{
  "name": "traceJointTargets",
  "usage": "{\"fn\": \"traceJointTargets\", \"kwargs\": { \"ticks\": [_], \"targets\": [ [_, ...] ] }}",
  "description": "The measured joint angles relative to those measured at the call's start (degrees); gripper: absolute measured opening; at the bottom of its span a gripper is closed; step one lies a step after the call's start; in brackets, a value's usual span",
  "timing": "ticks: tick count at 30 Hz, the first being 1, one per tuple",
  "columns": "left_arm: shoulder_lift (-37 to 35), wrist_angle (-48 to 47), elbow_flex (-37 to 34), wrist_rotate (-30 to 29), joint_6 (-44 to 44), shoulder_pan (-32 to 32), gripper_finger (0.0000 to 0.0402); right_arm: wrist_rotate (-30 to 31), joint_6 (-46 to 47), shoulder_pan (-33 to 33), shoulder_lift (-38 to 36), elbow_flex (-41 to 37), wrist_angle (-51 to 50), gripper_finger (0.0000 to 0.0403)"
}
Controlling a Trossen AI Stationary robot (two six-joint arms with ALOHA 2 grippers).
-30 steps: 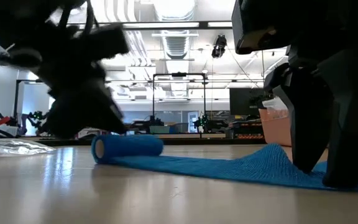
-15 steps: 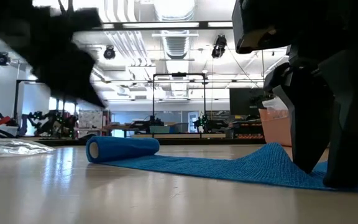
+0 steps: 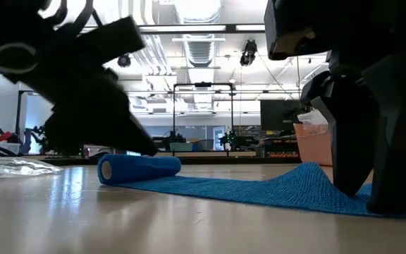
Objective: Roll bandage
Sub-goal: Roll the blue bandage
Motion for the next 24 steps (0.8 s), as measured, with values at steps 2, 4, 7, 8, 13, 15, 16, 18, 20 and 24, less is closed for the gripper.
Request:
{"fn": "traceJointTargets", "kwargs": {
  "ticks": [2,4,7,8,13,15,16,18,20,24],
  "targets": [
    [-0.1,-5.2,-0.3,-0.9,-0.9,0.0,0.0153,0.1,0.1,0.1,0.0,0.0,0.1,0.0213],
    [-0.6,-12.0,-0.3,-2.1,-3.2,0.0,0.0153,0.1,0.1,0.1,0.0,0.0,0.2,0.0212],
    [-1.4,-24.6,-0.3,-2.1,-9.0,0.0,0.0153,0.1,-0.1,0.1,0.0,0.0,0.2,0.0207],
    [-1.4,-28.9,-0.4,-1.9,-11.5,0.0,0.0153,0.0,-0.1,0.1,0.0,0.0,0.2,0.0207],
    [-1.9,-46.6,-0.5,-1.8,-25.3,0.0,0.0153,0.0,-0.1,0.1,0.0,0.0,0.3,0.0209],
    [-2.6,-49.0,-0.5,-1.0,-27.9,-0.2,0.0153,0.0,-0.1,0.1,0.0,0.0,0.3,0.0210],
    [-3.2,-49.0,-0.5,-0.7,-28.3,-0.5,0.0153,0.0,-0.1,0.1,0.0,0.0,0.3,0.0210],
    [-4.4,-47.6,-0.4,0.2,-28.5,-1.0,0.0153,-0.1,-0.1,0.1,0.0,0.0,0.3,0.0208],
    [-5.8,-44.1,0.1,0.2,-29.5,-1.8,0.0153,-0.1,-0.1,0.1,0.0,0.0,0.3,0.0206],
    [-7.9,-23.2,0.1,-2.7,-25.2,-4.2,0.0153,-0.1,-0.1,0.1,0.0,0.0,0.5,0.0205]
  ]
}}
